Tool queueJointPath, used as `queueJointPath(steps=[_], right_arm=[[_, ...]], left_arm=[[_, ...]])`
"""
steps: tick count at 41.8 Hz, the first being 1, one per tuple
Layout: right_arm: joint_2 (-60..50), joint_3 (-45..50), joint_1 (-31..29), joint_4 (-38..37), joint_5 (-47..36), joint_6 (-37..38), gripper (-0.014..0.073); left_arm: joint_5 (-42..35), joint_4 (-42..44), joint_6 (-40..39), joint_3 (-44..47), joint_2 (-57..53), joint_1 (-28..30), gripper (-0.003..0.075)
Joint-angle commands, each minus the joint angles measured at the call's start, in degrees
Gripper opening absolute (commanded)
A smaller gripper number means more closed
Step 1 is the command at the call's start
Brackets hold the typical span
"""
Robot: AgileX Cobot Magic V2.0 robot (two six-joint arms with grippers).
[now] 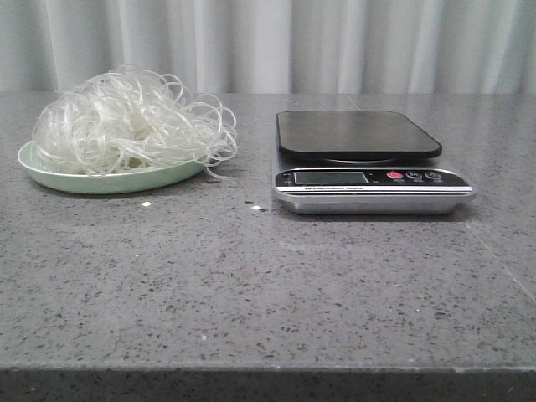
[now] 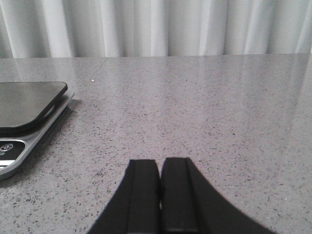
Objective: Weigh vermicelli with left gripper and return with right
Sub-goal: 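Move the left gripper toward the vermicelli on the pale green plate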
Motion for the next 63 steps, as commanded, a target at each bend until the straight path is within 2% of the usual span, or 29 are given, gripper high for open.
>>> queueJointPath(steps=[1, 19, 24, 30, 32, 38, 45, 51, 56, 59, 63], right_arm=[[-1.0, -0.5, -0.4, -0.7, -4.4, 0.0, 0.0151], [-1.0, -0.5, -0.4, -0.7, -4.4, 0.0, 0.0151], [-1.0, -0.5, -0.4, -0.7, -4.4, 0.0, 0.0151], [-1.0, -0.5, -0.4, -0.7, -4.4, 0.0, 0.0151], [-1.0, -0.5, -0.4, -0.7, -4.4, 0.0, 0.0151], [-1.0, -0.5, -0.4, -0.7, -4.4, 0.0, 0.0151], [-1.0, -0.5, -0.4, -0.7, -4.3, 0.0, 0.0151], [-1.0, -0.5, -0.4, -0.7, -4.3, 0.0, 0.0151], [-1.0, -0.5, -0.4, -0.7, -4.3, 0.0, 0.0151], [-1.0, -0.5, -0.4, -0.7, -4.2, 0.0, 0.0151], [-1.0, -0.5, -0.4, -0.7, -3.9, 0.0, 0.0151]], left_arm=[[-4.2, 0.0, -0.7, 0.4, -1.1, -0.2, 0.0137], [-5.9, -0.1, -0.7, 0.4, -1.1, -0.2, 0.0137], [-12.8, -1.8, -0.7, 0.4, -1.1, -0.2, 0.0137], [-29.2, -5.3, -0.7, -0.8, -1.0, -0.2, 0.0137], [-30.0, -5.2, -0.7, -3.1, -0.6, -0.2, 0.0137], [-19.0, 2.4, -0.7, -19.7, 5.7, -0.2, 0.0137], [-8.0, 3.3, -0.7, -39.8, 19.7, -0.2, 0.0137], [0.9, 3.1, -0.7, -49.0, 31.1, -1.3, 0.0139], [7.2, 3.1, -0.6, -54.4, 39.7, -5.7, 0.0144], [10.7, 3.1, -0.6, -57.4, 44.8, -10.0, 0.0194], [14.4, 3.1, -0.4, -60.7, 51.3, -15.5, 0.0319]])
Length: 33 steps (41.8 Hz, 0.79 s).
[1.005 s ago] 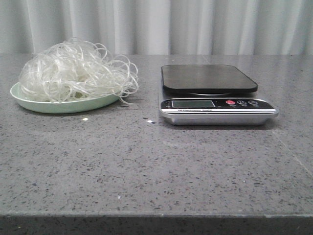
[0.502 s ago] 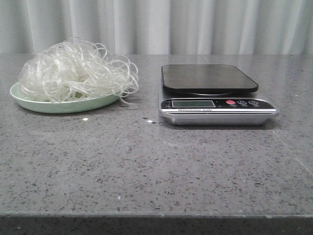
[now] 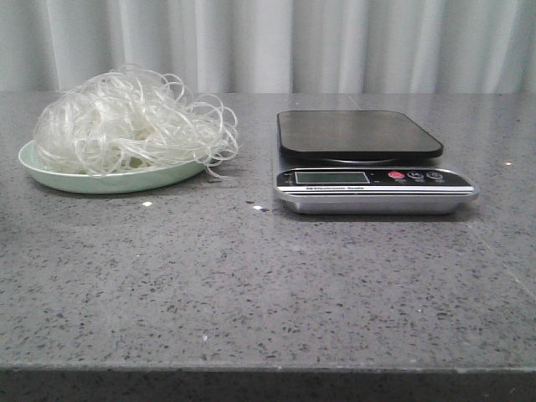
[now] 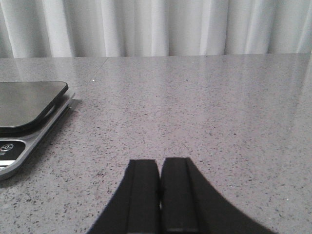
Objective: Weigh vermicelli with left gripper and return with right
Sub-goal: 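Move the left gripper toward the vermicelli on the pale green plate, then lower the left gripper into the vermicelli and close on it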
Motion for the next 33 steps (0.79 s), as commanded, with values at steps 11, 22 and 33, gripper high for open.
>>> queueJointPath(steps=[11, 22, 33], right_arm=[[-1.0, -0.5, -0.4, -0.7, -4.0, 0.0, 0.0151], [-1.0, -0.5, -0.4, -0.7, -4.0, 0.0, 0.0151], [-1.0, -0.5, -0.4, -0.7, -4.0, 0.0, 0.0151]], left_arm=[[10.9, -0.3, -0.3, -12.3, 20.3, -12.4, 0.0662], [20.3, -3.4, -0.3, -17.5, 32.8, -12.4, 0.0678], [22.6, -3.8, -0.3, -17.7, 40.5, -12.4, 0.0676]])
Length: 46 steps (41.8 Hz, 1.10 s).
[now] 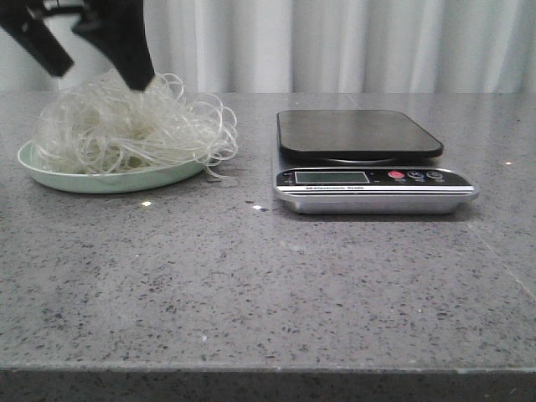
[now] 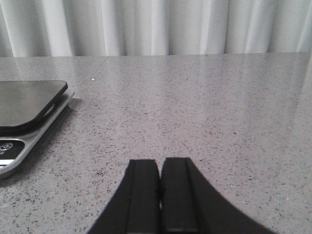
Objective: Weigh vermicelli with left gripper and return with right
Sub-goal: 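Lower the left gripper into the vermicelli and close on it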
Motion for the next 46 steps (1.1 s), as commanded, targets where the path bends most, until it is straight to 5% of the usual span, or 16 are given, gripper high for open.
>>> queueJointPath(steps=[1, 17, 29, 46], right_arm=[[-1.0, -0.5, -0.4, -0.7, -4.1, 0.0, 0.0151], [-1.0, -0.5, -0.4, -0.7, -4.1, 0.0, 0.0151], [-1.0, -0.5, -0.4, -0.7, -4.1, 0.0, 0.0151], [-1.0, -0.5, -0.4, -0.7, -4.1, 0.0, 0.0151]], left_arm=[[-1.4, -0.7, -0.3, -1.9, 0.3, -0.6, 0.0676], [2.8, -0.7, -0.3, -2.0, 4.7, -0.6, 0.0615], [3.4, -0.5, -0.3, -2.3, 4.7, -0.6, 0.0120], [10.1, 1.4, -0.3, -14.3, 4.5, -0.6, 0.0137]])
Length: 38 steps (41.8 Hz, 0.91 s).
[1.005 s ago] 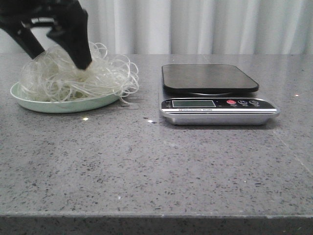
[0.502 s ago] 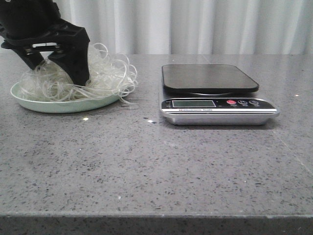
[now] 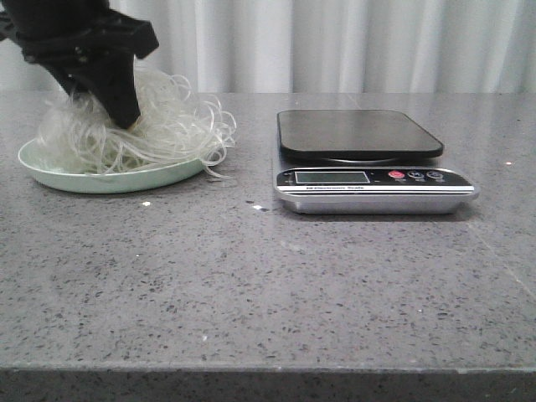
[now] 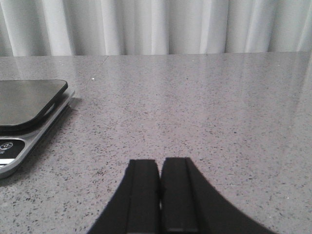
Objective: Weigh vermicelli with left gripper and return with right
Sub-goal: 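Lower the left gripper into the vermicelli and close on it, then lift the vermicelli with the left gripper and carry it over the scale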
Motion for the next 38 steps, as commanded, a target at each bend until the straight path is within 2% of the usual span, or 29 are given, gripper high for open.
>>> queueJointPath(steps=[1, 9, 17, 28, 38], right_arm=[[-1.0, -0.5, -0.4, -0.7, -4.2, 0.0, 0.0151], [-1.0, -0.5, -0.4, -0.7, -4.2, 0.0, 0.0151], [-1.0, -0.5, -0.4, -0.7, -4.2, 0.0, 0.0151], [-1.0, -0.5, -0.4, -0.7, -4.2, 0.0, 0.0151], [-1.0, -0.5, -0.4, -0.7, -4.2, 0.0, 0.0151]], left_arm=[[1.2, -0.3, -0.4, -6.8, -2.6, -0.5, 0.0137], [5.9, -0.9, -0.4, -19.3, -2.6, -1.3, 0.0137], [5.5, -3.5, -0.4, -29.1, -2.6, -6.8, 0.0137], [-1.1, -4.1, -0.4, -29.8, 0.2, -17.0, 0.0137], [-2.1, -4.0, -0.4, -29.8, 8.3, -19.3, 0.0137]])
